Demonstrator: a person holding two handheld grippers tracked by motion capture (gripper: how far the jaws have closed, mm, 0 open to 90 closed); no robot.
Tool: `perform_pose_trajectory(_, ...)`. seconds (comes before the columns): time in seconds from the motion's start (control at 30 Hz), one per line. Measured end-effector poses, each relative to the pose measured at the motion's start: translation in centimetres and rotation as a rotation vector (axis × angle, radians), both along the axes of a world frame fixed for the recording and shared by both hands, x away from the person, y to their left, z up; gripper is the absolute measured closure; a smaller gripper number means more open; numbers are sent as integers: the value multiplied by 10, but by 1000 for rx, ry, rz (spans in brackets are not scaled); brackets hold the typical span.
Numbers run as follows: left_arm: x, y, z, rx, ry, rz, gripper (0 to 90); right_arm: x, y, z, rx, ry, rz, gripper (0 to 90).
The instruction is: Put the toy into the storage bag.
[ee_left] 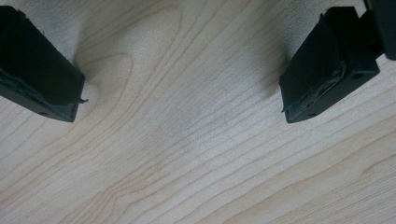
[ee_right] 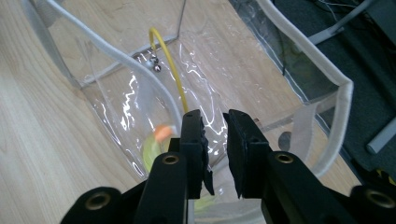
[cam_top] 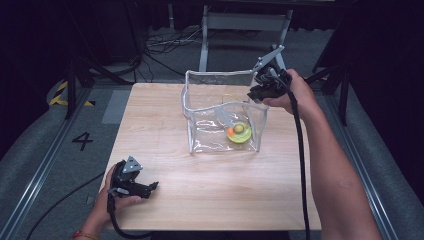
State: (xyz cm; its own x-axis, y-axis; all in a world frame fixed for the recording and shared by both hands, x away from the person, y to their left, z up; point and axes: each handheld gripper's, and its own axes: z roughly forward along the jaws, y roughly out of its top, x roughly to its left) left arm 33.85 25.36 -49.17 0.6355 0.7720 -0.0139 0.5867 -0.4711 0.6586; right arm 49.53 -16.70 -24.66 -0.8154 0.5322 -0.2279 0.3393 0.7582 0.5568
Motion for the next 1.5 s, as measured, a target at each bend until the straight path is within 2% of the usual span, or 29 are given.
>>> perform_pose_trajectory(0.07, -1, 0, 0, -6, 12, 2, 4, -3, -3, 2, 16, -10, -1, 708)
perform_pose_trajectory(0.1, -1, 0, 0, -3, 7, 1, 4, -6, -7, 3, 21, -30, -16, 672)
perform_pose_trajectory(0.17, -1, 0, 0, -5, 10, 3, 4, -7, -9, 4, 16, -32, -16, 652)
perform_pose_trajectory(0.33, -1, 0, 0, -4, 7, 2, 4, -18, -22, 8, 48, -91, -50, 506)
perform_pose_trajectory(0.63, -1, 0, 0, -5, 10, 2, 4, -38, -49, 5, 59, -142, -85, 365)
perform_pose_trajectory(0.77, -1, 0, 0, -6, 11, 3, 4, -46, -62, -1, 57, -160, -86, 350)
perform_pose_trajectory(1.0, 0, 0, 0, 2, 4, -1, 4, -57, -81, -12, 60, -166, -105, 335)
perform_pose_trajectory(1.07, -1, 0, 0, -4, 9, 2, 4, -60, -85, -17, 55, -166, -110, 323)
perform_pose_trajectory(1.13, 0, 0, 0, 5, -3, -2, 4, -65, -89, -22, 46, -174, -114, 313)
perform_pose_trajectory(1.17, -1, 0, 0, -3, 8, 3, 4, -66, -91, -24, 42, -173, -115, 309)
perform_pose_trajectory(1.27, -1, 0, 0, 0, 7, 2, 4, -71, -95, -30, 45, -180, -116, 292)
perform_pose_trajectory(1.47, -1, 0, 0, -2, 6, 2, 5, -83, -107, -53, 28, -185, -128, 277)
perform_pose_trajectory(1.5, -1, 0, 0, -4, 5, 2, 4, -86, -110, -59, 37, -188, -123, 276)
